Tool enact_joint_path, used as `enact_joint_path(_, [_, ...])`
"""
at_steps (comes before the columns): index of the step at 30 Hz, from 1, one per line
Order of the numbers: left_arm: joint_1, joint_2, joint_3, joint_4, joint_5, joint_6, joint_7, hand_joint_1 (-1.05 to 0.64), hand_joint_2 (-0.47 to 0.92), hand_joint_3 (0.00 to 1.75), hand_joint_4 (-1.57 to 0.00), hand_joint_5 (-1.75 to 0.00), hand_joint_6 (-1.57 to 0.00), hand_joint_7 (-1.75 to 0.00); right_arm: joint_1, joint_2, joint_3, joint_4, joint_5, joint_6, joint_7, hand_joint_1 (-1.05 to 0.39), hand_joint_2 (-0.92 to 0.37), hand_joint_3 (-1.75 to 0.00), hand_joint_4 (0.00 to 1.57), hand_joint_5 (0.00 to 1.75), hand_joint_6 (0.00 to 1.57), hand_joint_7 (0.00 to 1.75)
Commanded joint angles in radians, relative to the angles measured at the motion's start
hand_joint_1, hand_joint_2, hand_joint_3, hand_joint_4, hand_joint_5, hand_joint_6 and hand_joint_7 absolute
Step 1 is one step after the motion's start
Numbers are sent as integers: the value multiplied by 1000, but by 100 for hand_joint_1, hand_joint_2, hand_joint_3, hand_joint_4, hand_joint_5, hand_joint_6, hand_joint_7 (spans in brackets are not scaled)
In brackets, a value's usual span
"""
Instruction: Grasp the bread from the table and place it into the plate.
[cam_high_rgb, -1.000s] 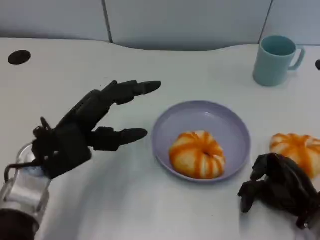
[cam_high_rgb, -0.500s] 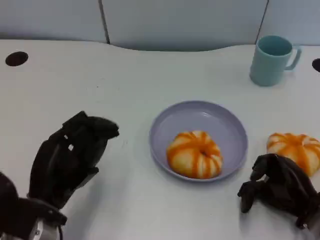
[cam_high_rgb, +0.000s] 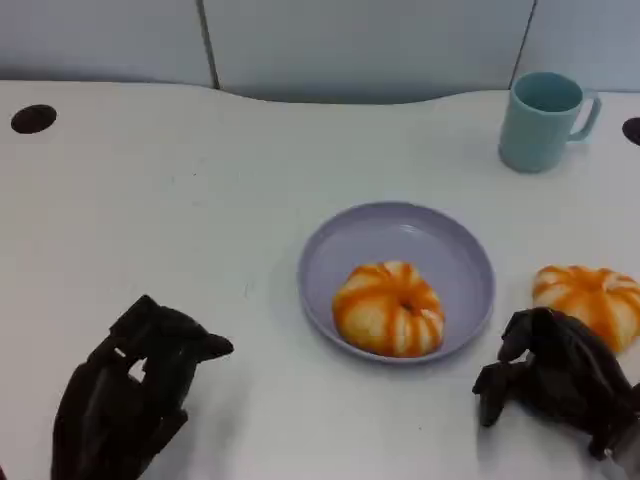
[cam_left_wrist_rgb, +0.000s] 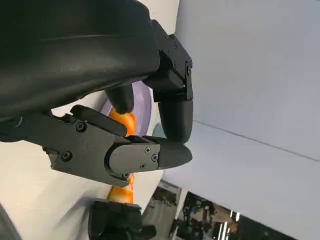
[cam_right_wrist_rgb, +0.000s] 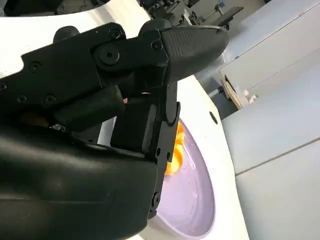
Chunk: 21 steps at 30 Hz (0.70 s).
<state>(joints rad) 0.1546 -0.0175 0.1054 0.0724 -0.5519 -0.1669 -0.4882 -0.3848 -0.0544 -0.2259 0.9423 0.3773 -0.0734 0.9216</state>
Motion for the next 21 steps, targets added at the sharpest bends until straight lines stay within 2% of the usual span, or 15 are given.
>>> enact_joint_path(1, [13, -2, 22, 22, 5, -13, -13, -55, 92, 42, -62, -175, -43, -154, 4, -11, -8, 8, 2, -6, 5, -54, -92, -26, 157, 70, 157, 46])
enact_joint_path(8, [42, -6, 19, 40, 9, 13, -14, -54, 92, 32, -64, -175, -49, -151, 3, -16, -5, 5, 1, 2, 9, -54, -92, -27, 157, 70, 157, 47])
enact_joint_path(17, [29, -8, 29, 70, 7, 19, -23, -55, 92, 30, -64, -175, -52, -145, 1, -19, -16, 21, 0, -28, 5, -54, -92, -24, 157, 70, 157, 46])
enact_joint_path(21, [13, -17, 38, 92, 21, -4, -23, -54, 92, 34, -63, -175, -52, -144, -6, -17, -30, 40, 10, -32, 2, -55, -92, -23, 157, 71, 157, 48])
